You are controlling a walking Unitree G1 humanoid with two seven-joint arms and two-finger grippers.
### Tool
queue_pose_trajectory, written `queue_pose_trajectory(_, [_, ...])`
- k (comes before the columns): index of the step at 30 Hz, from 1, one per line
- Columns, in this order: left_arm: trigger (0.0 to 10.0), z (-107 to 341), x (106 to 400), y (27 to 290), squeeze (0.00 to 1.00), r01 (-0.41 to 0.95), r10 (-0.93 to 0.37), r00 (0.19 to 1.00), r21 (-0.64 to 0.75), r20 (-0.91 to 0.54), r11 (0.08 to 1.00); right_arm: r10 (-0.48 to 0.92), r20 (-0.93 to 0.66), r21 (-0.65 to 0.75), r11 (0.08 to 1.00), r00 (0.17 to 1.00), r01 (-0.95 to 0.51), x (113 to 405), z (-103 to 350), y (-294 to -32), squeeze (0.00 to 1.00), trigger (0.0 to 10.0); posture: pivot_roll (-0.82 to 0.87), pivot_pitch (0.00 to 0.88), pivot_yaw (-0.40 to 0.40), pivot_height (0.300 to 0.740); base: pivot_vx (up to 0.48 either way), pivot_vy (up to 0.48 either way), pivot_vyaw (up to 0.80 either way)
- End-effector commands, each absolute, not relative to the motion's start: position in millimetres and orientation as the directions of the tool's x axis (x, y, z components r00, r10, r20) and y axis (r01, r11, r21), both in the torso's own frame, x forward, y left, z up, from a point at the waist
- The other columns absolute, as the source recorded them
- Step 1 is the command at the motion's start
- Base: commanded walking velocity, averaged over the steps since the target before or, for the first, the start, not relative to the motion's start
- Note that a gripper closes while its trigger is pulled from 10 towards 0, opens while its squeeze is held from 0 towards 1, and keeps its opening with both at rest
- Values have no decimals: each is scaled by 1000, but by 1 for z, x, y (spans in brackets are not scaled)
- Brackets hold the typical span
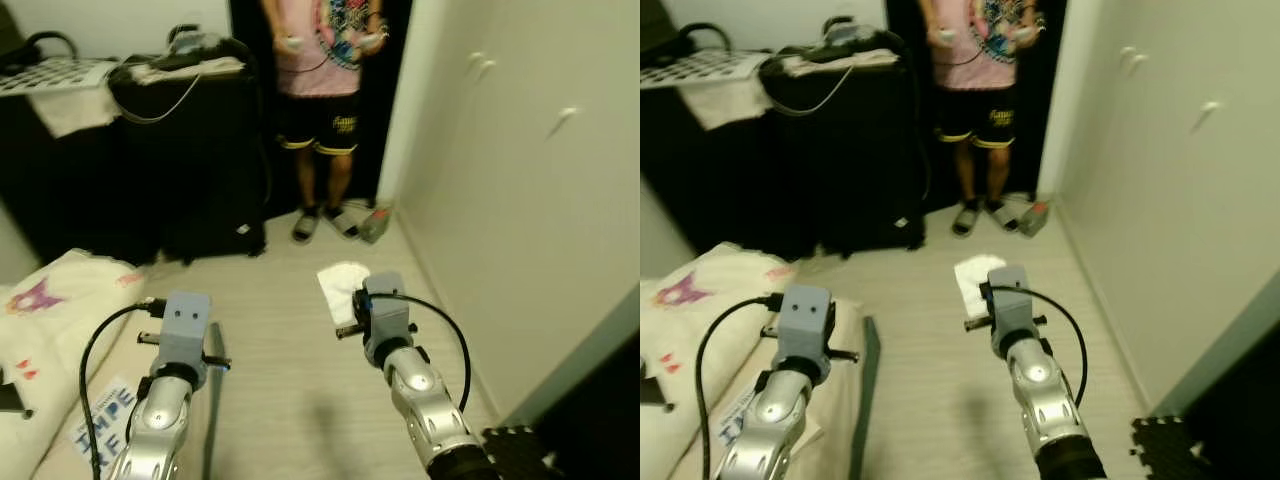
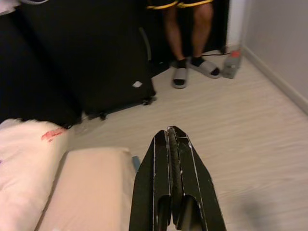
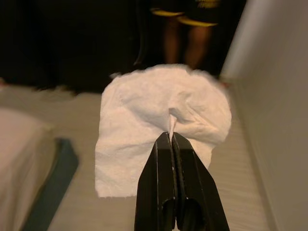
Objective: Clean up the room
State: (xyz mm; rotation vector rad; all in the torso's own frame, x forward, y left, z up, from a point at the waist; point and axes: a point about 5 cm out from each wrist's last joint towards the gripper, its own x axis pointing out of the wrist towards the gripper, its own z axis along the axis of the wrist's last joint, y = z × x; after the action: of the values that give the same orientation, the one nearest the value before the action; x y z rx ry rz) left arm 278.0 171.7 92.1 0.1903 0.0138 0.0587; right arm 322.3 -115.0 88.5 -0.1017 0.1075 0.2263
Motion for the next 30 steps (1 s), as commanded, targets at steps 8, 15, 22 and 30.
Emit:
queue_pose_trajectory(8, [10000,87,276,173,0,-57,64,998,202,-27,978,260,-104,8,965,960,-261,322,93,-105,0,10000,-3,44,-10,727,0,0,-800])
queue_pose_trajectory(15, [10000,87,276,173,0,-58,65,997,202,-28,978,247,-113,24,969,962,-246,321,91,-107,0,10000,-4,41,-10,727,0,0,-800])
queue_pose_trajectory(22, [10000,88,278,172,0,-56,63,998,201,-25,978,241,-109,62,970,964,-236,323,95,-107,0,10000,-7,32,-9,727,0,0,-800])
queue_pose_trajectory(30, [10000,88,278,172,0,-52,58,998,202,-25,978,235,-119,93,970,965,-225,324,95,-107,0,10000,-9,24,-9,727,0,0,-800])
